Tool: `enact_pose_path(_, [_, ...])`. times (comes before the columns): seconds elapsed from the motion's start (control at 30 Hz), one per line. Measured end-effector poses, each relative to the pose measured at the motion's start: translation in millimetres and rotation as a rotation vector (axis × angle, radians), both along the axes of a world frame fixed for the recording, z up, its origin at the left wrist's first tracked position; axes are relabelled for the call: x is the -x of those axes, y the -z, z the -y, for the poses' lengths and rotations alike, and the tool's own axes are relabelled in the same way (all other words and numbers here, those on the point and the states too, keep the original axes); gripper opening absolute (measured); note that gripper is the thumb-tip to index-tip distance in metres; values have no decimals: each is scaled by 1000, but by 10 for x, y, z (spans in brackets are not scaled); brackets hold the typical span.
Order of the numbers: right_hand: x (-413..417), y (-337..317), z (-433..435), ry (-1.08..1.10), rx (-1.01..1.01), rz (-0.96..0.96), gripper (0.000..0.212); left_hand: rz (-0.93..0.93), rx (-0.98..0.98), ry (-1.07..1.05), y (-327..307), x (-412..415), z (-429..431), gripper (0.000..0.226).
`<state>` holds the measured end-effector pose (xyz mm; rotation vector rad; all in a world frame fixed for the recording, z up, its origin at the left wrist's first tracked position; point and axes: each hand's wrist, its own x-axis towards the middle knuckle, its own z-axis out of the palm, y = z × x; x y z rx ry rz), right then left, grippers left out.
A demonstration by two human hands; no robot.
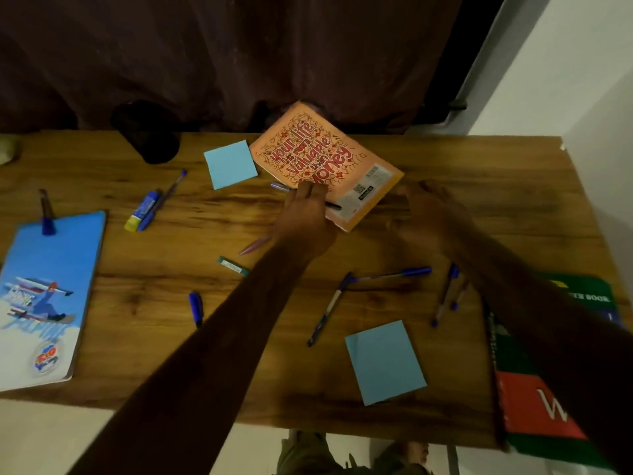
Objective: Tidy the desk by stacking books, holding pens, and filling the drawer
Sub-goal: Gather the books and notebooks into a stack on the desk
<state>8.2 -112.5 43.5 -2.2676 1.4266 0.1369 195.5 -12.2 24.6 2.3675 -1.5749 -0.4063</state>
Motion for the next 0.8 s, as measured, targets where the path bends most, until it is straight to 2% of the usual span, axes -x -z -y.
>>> enact_pose_path(0.13, [-305, 117, 267, 4, -1, 9, 74, 101, -91, 79, 136, -133, 158, 77])
enact_pose_path(0.23, [-488, 189, 423, 27, 5, 40, 80, 143, -173, 141, 250, -161, 208, 74])
enact_pose_path(0.33, [-614, 267, 506, 19, 15, 51, 83, 192, -170, 177, 301, -185, 189, 69])
enact_pose_path(0.5, [-714, 416, 572, 23, -2, 52, 90, 205, -118, 124, 308, -224, 116, 61])
enact_pose_path(0.6, [-724, 471, 610, 55, -23, 51, 97, 224, -151, 93, 298, -245, 55, 63])
enact_pose_path(0.8, [-746, 471, 659, 84, 12, 25, 110, 196, -155, 37, 276, -257, 5, 50])
